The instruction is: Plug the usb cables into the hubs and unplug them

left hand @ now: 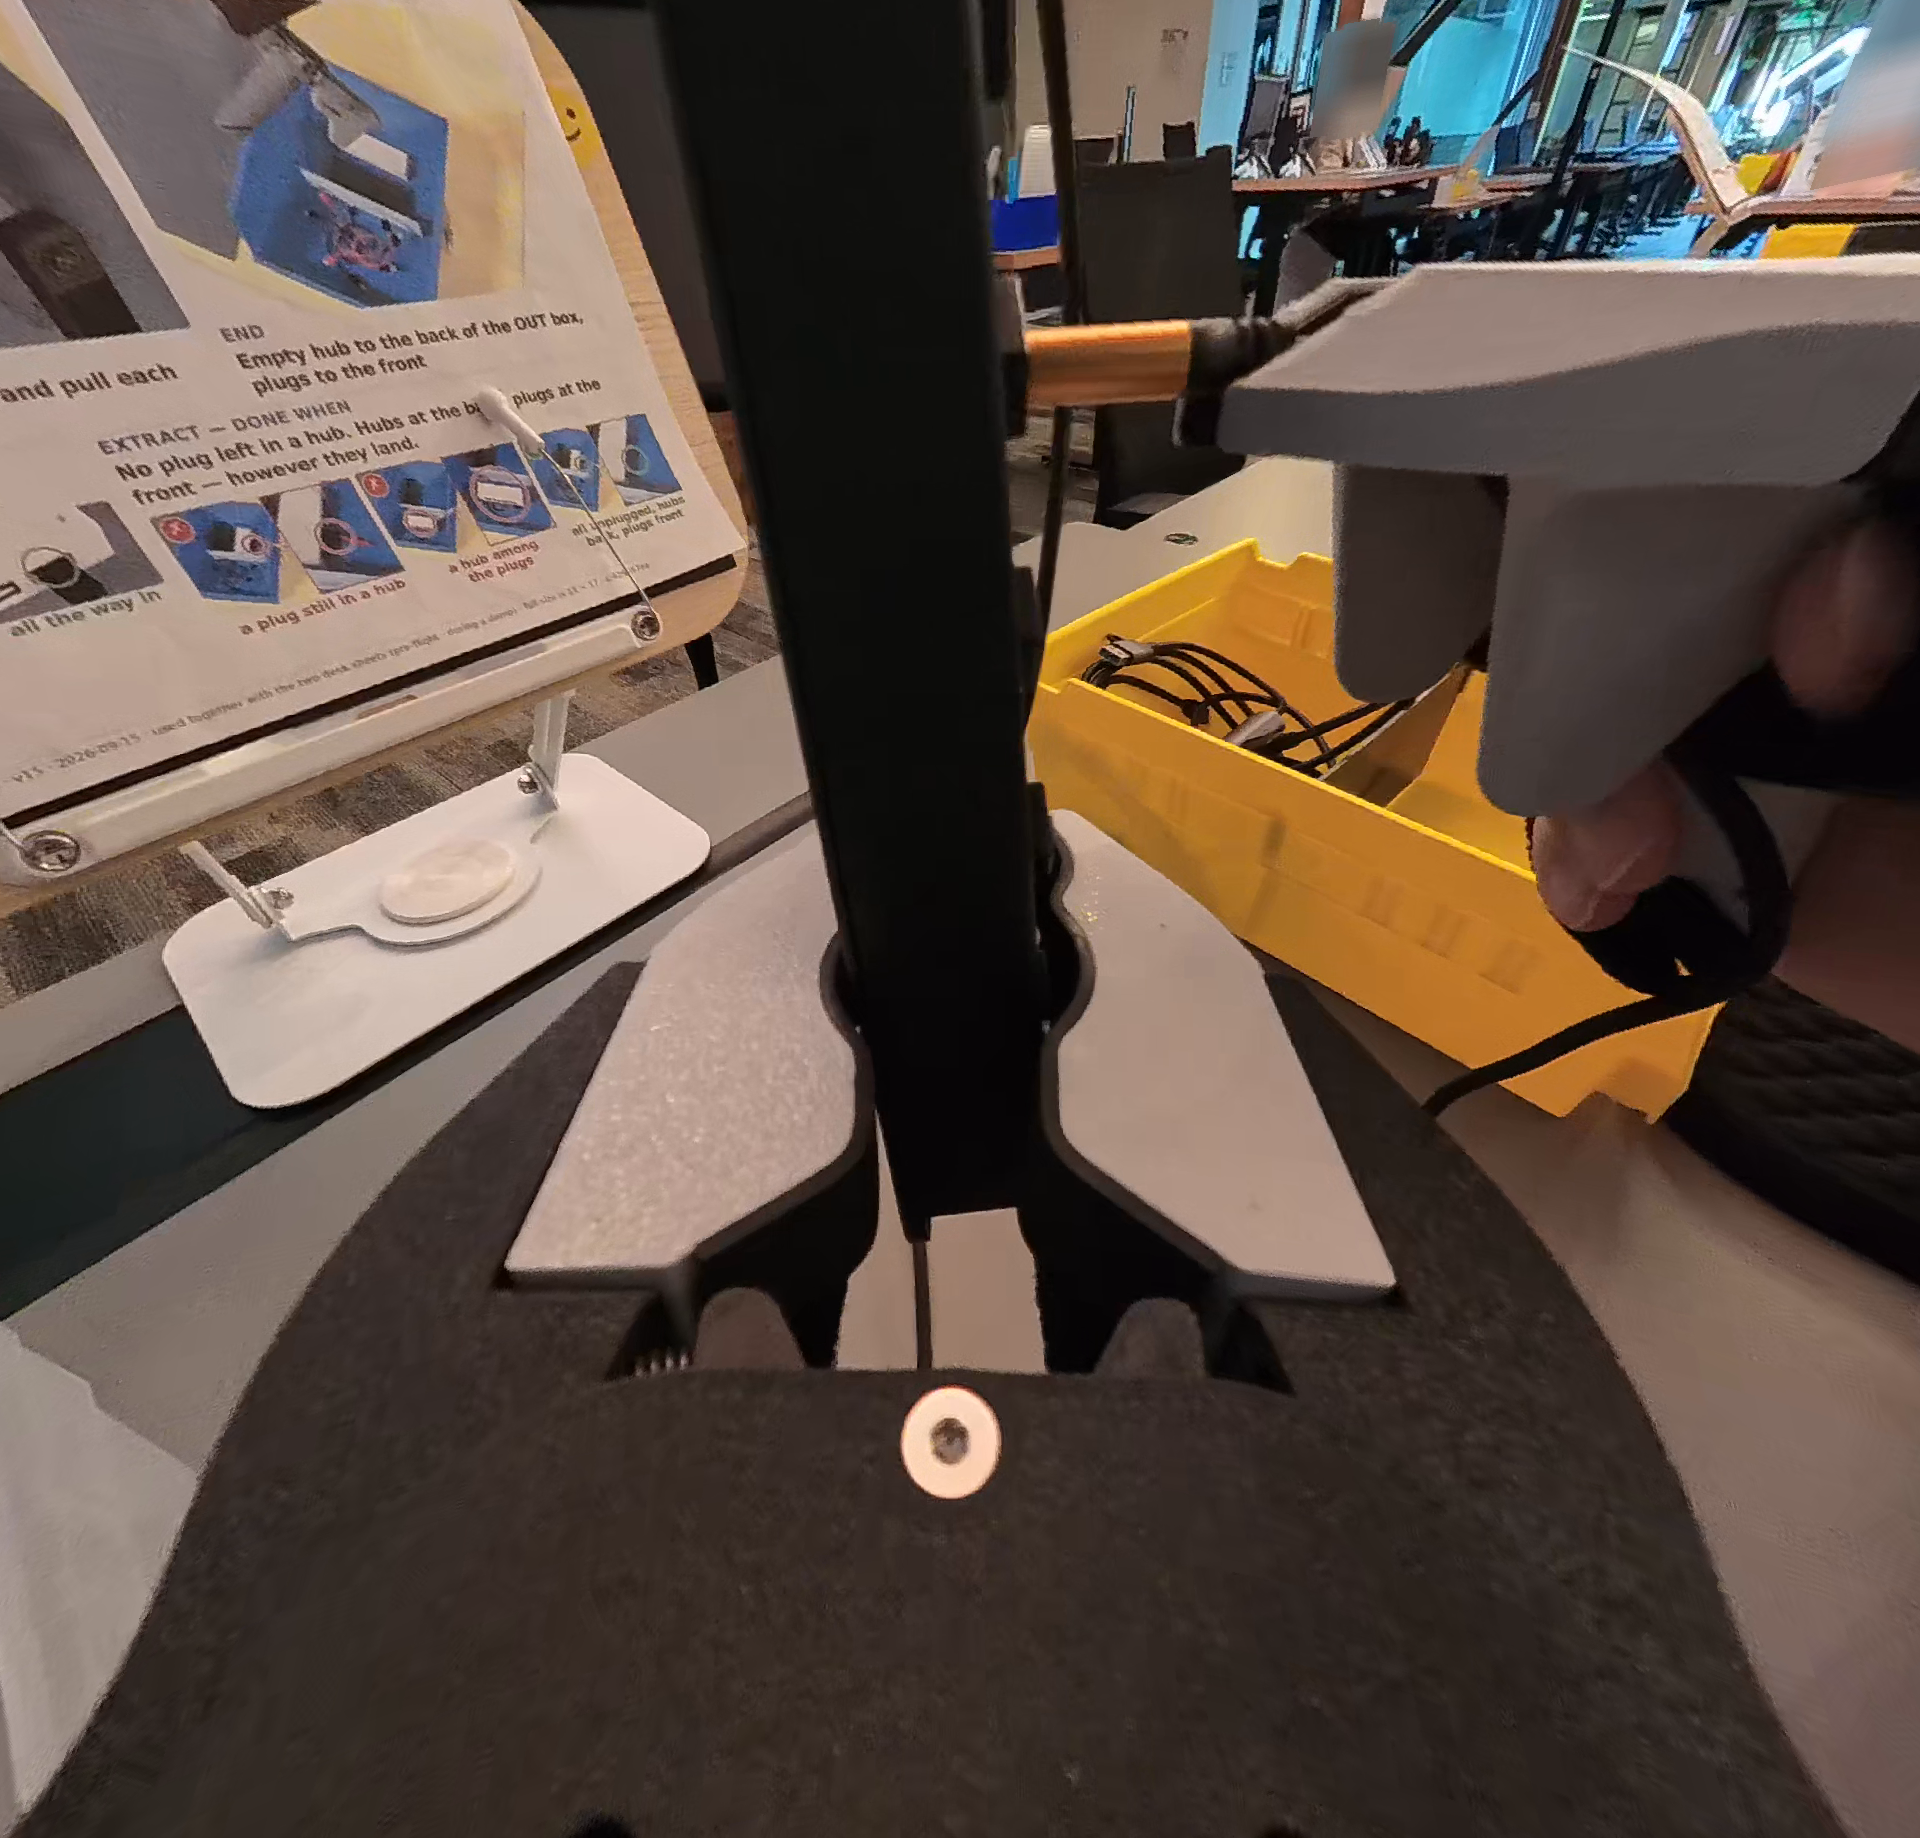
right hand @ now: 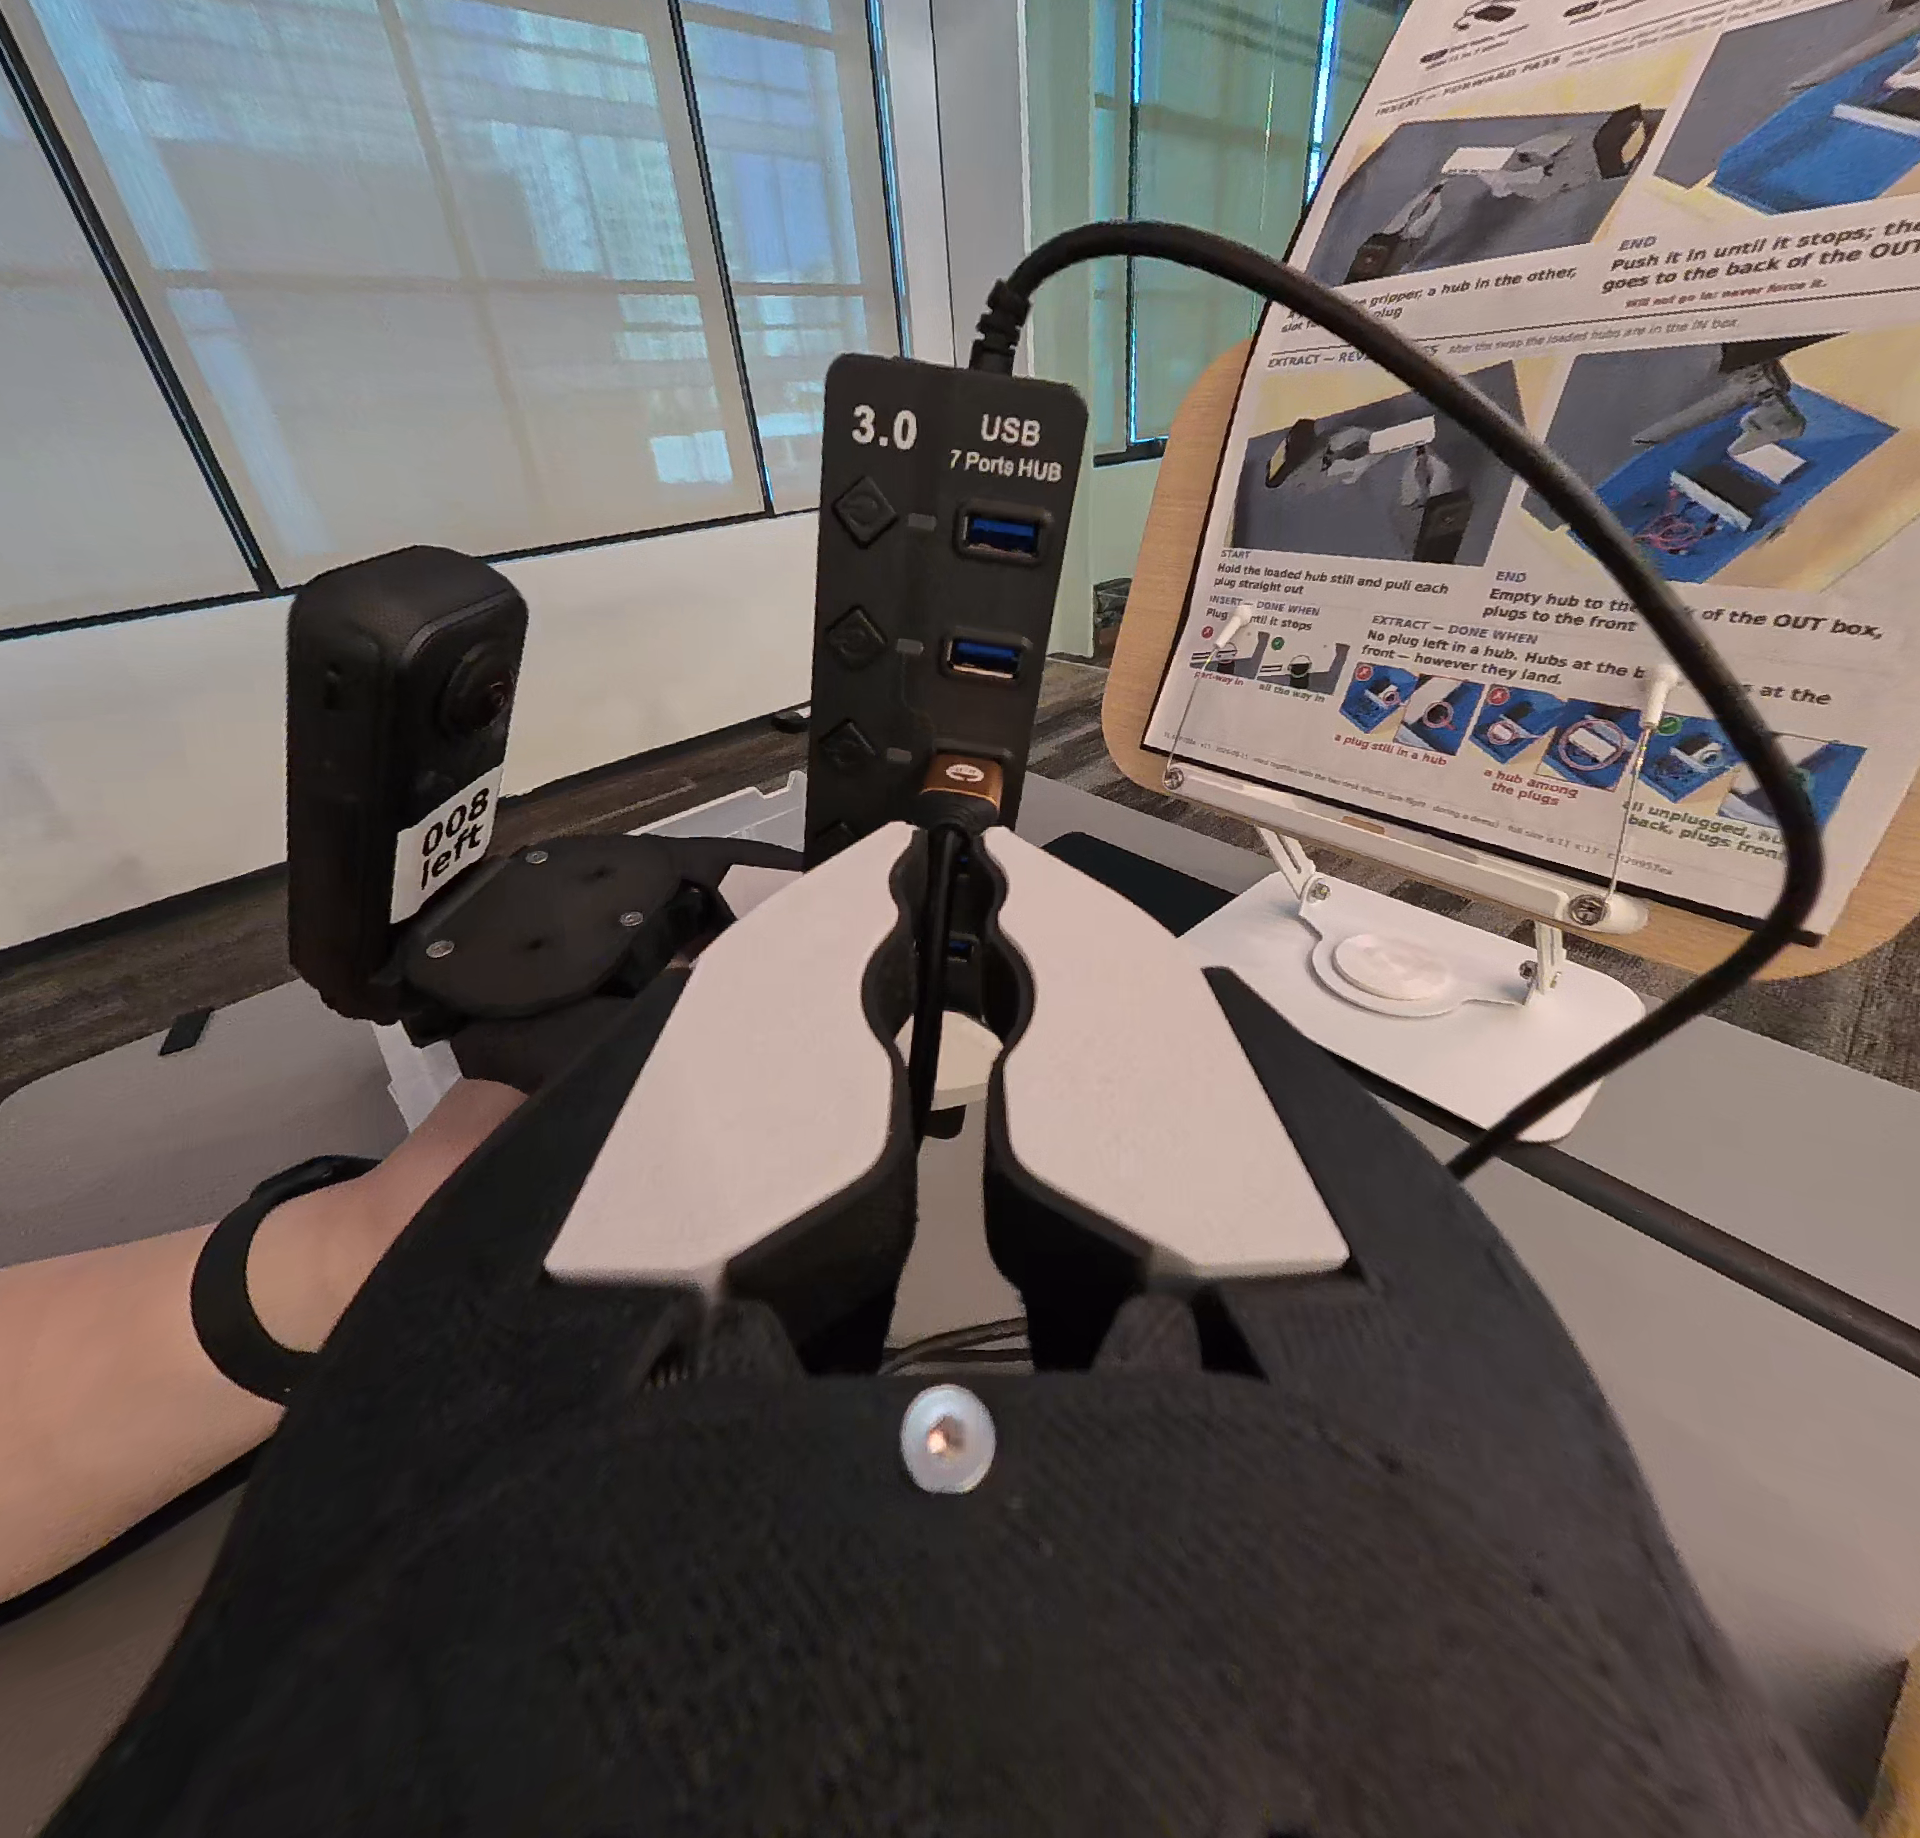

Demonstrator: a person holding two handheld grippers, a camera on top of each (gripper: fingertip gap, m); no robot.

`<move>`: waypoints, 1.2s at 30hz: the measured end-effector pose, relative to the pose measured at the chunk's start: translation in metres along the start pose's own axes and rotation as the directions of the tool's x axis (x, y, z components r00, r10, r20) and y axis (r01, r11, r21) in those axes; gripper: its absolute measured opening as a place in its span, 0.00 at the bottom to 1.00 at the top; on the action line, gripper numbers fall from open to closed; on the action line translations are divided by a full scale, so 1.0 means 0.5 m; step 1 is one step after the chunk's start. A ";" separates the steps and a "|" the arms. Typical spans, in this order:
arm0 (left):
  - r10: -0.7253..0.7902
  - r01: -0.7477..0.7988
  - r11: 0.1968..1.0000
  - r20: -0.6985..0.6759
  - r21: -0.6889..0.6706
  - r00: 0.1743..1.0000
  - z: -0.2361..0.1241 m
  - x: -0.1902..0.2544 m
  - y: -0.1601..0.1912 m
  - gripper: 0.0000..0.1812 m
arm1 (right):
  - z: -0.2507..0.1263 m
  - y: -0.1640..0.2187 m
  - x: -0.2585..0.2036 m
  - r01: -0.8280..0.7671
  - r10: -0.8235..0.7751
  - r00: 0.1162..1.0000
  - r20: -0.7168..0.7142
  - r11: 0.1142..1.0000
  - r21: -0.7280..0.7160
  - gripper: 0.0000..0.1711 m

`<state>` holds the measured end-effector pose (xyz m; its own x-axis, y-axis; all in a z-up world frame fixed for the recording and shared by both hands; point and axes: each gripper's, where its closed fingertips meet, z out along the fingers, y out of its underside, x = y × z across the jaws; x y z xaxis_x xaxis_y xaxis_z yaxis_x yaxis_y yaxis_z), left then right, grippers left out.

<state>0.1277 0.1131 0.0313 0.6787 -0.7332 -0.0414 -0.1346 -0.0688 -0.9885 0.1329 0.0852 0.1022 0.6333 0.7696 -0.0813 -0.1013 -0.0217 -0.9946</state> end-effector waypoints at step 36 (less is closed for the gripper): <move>0.014 -0.019 1.000 -0.219 -0.019 0.976 -0.018 0.014 -0.004 0.15 | -0.067 -0.078 -0.013 0.229 -0.226 0.971 0.083 0.973 -0.038 0.15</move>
<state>0.1265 0.1019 0.0345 0.5019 -0.8646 -0.0224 -0.1614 -0.0681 -0.9845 0.1586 0.0595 0.1394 0.5742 0.8047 0.1508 0.0760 0.1309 -0.9885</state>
